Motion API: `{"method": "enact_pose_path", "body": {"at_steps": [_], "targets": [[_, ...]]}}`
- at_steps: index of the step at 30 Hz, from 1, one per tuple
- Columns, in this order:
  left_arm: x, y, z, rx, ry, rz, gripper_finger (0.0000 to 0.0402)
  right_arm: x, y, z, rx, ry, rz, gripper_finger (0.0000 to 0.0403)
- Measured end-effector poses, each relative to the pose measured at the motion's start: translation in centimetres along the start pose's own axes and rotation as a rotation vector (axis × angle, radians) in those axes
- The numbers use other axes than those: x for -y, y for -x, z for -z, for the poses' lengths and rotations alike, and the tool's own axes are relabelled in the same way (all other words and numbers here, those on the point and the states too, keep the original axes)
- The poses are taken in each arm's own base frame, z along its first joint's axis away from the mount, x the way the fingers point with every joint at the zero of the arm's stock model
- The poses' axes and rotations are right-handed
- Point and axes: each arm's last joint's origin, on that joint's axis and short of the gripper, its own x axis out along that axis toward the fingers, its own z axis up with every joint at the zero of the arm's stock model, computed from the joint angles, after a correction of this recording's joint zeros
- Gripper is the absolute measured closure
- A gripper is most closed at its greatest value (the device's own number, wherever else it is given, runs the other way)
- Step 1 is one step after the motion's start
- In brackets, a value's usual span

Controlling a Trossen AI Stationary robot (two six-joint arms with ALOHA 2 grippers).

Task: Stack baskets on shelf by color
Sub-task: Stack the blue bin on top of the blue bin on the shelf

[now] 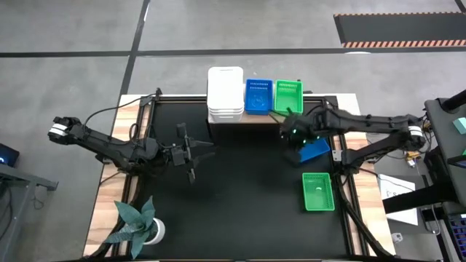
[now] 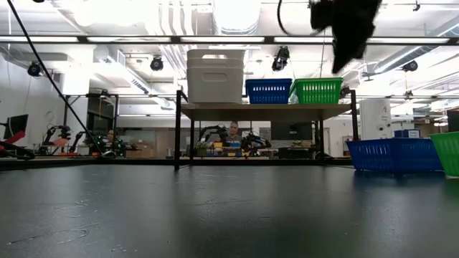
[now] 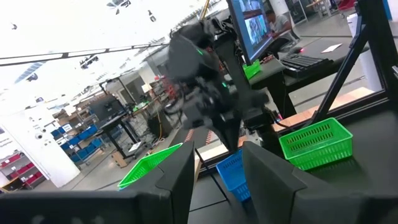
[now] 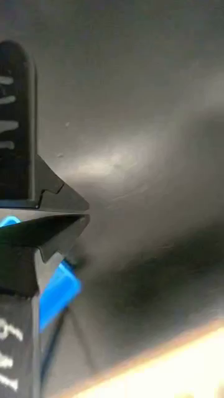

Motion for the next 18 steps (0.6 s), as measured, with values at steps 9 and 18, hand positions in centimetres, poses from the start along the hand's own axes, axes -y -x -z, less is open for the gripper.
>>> {"method": "enact_pose_path", "body": {"at_steps": [9,18], "targets": [[0.0,0.0,0.0,0.0,0.0,0.0,0.0282,0.7,-5.1,4.2,-0.188,-0.362,0.156,0.0384],[0.0,0.0,0.0,0.001,0.0,0.0,0.0282,1.2,-7.2,6.2,-0.237,-0.467,0.206,0.0299]]}}
